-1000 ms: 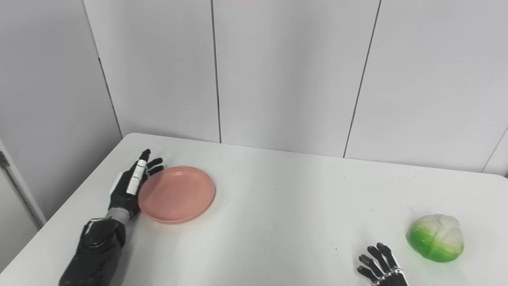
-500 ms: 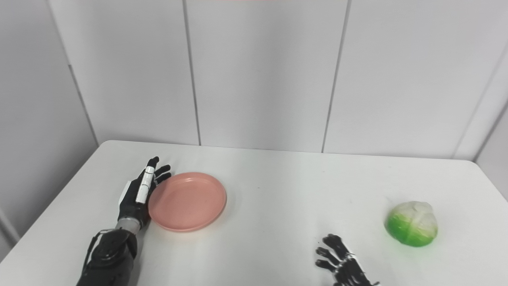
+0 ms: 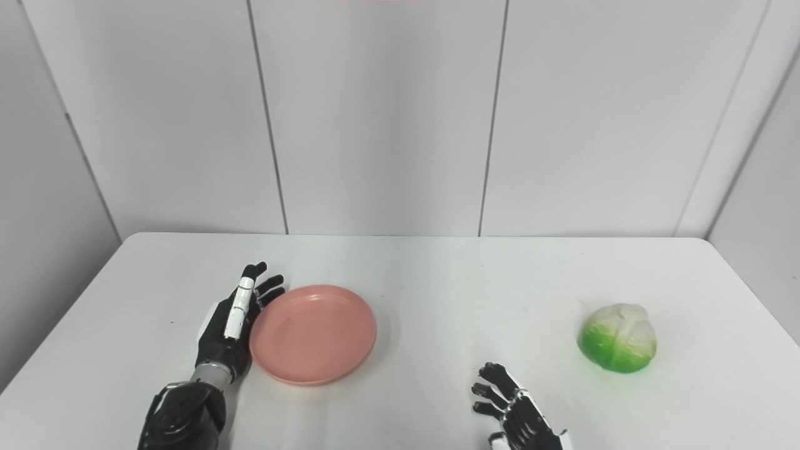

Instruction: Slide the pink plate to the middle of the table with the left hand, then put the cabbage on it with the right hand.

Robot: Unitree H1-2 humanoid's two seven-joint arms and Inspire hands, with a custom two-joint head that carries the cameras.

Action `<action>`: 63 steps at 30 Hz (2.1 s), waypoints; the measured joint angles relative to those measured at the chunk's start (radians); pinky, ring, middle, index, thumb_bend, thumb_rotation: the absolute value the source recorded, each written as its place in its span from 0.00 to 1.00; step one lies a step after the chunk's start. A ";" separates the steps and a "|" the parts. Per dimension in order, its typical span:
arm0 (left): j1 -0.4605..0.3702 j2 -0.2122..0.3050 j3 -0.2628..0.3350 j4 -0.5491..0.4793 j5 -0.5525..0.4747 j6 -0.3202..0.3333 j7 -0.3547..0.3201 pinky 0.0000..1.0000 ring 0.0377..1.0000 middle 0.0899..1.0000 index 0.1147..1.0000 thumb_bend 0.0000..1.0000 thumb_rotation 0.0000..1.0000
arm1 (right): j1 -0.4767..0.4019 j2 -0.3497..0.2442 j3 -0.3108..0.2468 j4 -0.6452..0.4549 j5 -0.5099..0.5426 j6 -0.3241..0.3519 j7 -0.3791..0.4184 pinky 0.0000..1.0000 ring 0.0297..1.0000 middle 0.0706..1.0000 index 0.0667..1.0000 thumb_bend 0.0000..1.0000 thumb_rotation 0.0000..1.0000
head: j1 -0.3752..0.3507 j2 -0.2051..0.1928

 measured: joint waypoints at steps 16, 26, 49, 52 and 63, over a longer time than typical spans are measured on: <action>0.042 -0.084 -0.044 -0.080 0.059 0.013 0.031 0.81 0.86 0.89 0.90 0.80 0.90 | -0.009 0.037 0.099 -0.023 -0.077 0.051 -0.088 0.78 0.82 0.88 0.86 0.70 0.86 | -0.143 0.075; 0.059 -0.144 -0.021 -0.109 0.005 0.014 0.033 0.91 0.91 0.93 0.91 0.79 0.86 | -0.015 0.072 0.122 -0.008 -0.118 0.058 -0.122 0.78 0.83 0.90 0.88 0.72 0.87 | -0.186 0.074; 0.063 -0.140 0.003 -0.076 -0.021 -0.025 0.002 0.89 0.90 0.90 0.90 0.80 0.81 | -0.020 0.111 0.031 -0.308 -0.622 0.181 -0.327 0.89 0.87 0.89 0.89 0.70 0.83 | -0.221 0.042; 0.063 -0.141 0.001 -0.076 -0.021 -0.024 0.001 0.88 0.89 0.90 0.90 0.79 0.81 | -0.030 0.101 -0.009 -0.361 -0.655 0.213 -0.319 0.87 0.85 0.88 0.88 0.69 0.85 | -0.224 0.037; 0.064 -0.141 -0.020 -0.072 -0.019 -0.023 0.001 0.86 0.91 0.92 0.91 0.79 0.84 | -0.156 -0.122 -0.182 -0.517 -0.816 0.374 -0.150 0.71 0.80 0.85 0.85 0.79 0.88 | -0.218 0.031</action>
